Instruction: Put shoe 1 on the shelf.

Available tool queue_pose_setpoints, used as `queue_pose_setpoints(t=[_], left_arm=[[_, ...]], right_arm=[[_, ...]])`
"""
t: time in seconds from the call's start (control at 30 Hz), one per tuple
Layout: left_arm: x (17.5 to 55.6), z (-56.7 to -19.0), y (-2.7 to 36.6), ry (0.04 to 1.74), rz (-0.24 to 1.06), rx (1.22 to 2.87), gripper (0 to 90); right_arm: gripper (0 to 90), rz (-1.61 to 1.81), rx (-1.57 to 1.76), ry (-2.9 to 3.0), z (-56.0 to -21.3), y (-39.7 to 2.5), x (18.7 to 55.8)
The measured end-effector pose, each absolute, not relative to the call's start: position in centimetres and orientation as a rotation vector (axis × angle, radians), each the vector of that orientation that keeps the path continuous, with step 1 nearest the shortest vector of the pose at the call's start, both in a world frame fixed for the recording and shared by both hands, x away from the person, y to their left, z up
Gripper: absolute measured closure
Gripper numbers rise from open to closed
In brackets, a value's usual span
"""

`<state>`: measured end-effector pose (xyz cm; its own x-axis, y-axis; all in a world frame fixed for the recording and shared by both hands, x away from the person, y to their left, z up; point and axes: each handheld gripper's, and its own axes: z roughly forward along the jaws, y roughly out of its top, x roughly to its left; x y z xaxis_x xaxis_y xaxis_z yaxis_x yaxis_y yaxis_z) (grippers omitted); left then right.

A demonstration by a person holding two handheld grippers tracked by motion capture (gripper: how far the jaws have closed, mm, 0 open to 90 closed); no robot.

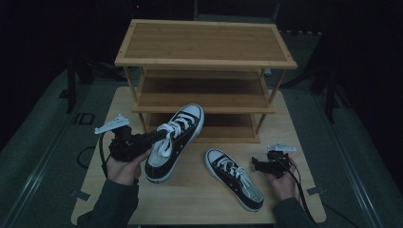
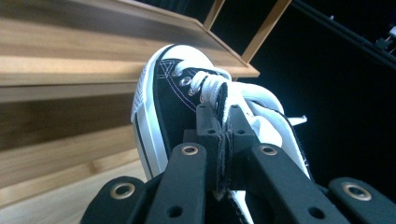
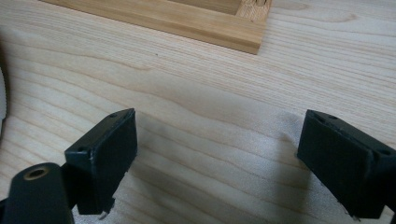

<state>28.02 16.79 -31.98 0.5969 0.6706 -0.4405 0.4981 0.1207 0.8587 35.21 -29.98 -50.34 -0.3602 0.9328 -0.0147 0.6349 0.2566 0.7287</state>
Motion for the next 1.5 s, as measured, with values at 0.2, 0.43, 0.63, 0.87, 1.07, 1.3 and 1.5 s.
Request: queue_pose_setpoints(t=[0.2, 0.43, 0.63, 0.87, 1.07, 1.3, 1.5], left_arm=[[29.3, -31.3, 16.3, 1.048, 0.191, 1.505, 87.9], [30.8, -30.6, 15.7, 1.070, 0.223, 1.484, 87.8], [31.8, -30.4, 15.3, 1.081, 0.237, 1.462, 87.7], [32.7, -30.6, 14.9, 1.105, 0.250, 1.448, 87.7], [33.7, -30.5, 14.7, 1.122, 0.267, 1.436, 87.6], [34.7, -30.4, 14.2, 1.134, 0.279, 1.423, 87.5], [35.8, -30.3, 13.5, 1.141, 0.297, 1.414, 87.4]], right_arm=[[11.4, 0.890, 1.421, 2.088, -50.3, -30.0, 35.2], [11.4, 0.890, 1.422, 2.088, -50.3, -30.0, 35.2], [11.4, 0.889, 1.421, 2.087, -50.3, -30.0, 35.2], [11.4, 0.890, 1.423, 2.087, -50.3, -30.0, 35.2], [11.4, 0.889, 1.421, 2.088, -50.3, -30.0, 35.2], [11.4, 0.889, 1.421, 2.087, -50.3, -30.0, 35.2], [11.4, 0.889, 1.420, 2.088, -50.3, -30.0, 35.2]])
